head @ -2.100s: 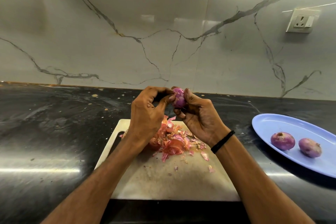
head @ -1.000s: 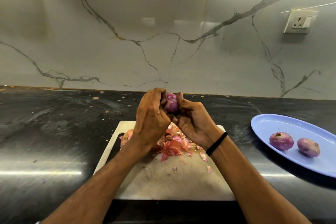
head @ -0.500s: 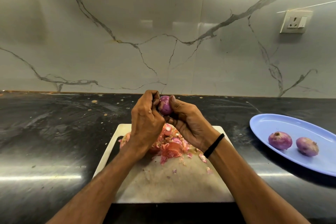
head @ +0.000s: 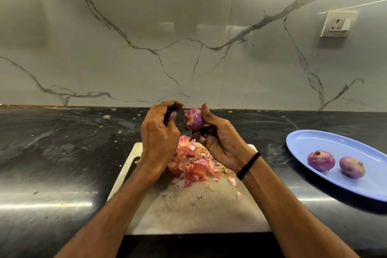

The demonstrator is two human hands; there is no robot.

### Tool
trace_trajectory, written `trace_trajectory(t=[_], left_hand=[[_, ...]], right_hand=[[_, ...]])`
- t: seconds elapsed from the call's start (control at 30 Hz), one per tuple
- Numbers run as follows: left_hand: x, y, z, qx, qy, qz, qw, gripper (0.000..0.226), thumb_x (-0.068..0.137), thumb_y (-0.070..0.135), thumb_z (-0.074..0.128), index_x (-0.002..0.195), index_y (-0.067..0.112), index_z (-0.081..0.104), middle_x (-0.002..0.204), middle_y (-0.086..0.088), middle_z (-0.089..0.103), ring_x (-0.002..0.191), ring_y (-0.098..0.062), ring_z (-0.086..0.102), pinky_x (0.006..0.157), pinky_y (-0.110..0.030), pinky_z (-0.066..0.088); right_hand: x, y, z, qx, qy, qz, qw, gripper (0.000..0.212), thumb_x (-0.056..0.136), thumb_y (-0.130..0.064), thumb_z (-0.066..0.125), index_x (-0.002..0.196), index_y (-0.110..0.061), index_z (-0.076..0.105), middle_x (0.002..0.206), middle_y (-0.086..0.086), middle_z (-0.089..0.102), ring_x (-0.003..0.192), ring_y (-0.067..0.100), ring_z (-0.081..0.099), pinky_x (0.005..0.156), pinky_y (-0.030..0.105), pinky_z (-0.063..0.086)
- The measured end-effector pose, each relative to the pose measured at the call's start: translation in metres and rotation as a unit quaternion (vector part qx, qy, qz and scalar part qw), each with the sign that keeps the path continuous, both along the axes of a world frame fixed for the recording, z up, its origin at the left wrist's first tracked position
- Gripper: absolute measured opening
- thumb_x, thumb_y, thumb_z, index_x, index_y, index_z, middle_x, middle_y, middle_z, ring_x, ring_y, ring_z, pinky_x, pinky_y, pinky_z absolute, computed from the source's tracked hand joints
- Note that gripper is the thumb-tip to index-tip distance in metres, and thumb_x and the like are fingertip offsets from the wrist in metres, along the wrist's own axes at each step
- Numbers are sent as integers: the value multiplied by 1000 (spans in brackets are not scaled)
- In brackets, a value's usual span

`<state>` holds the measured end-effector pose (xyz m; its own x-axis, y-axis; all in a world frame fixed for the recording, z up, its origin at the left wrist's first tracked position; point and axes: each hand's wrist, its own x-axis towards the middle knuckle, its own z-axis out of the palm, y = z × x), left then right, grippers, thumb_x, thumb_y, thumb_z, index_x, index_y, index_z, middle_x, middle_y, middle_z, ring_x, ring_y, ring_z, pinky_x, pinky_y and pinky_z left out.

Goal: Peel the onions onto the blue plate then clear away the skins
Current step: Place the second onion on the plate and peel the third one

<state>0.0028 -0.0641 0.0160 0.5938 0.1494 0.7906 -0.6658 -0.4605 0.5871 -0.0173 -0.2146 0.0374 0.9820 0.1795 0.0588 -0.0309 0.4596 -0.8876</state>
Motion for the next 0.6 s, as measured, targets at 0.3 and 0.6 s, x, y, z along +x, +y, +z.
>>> trace_trajectory(t=[0.3,0.6], left_hand=[[0,-2,3,80,-68,-64,992,24,89,4,70,113,10,69,111,-6,65,105,-15,62,91,-14,50],[0,-5,0,66,-75,-44,994,15,87,3,72,101,5,71,102,-6,66,95,-10,62,87,-9,48]], right_hand=[[-1,-2,2,8,-2,-17,1000,50,93,-47,58,116,-2,63,98,19,65,61,14,64,52,18,52],[0,1,-1,-8,13,-31,999,50,93,-48,59,111,-2,66,91,19,65,60,15,58,52,20,52]])
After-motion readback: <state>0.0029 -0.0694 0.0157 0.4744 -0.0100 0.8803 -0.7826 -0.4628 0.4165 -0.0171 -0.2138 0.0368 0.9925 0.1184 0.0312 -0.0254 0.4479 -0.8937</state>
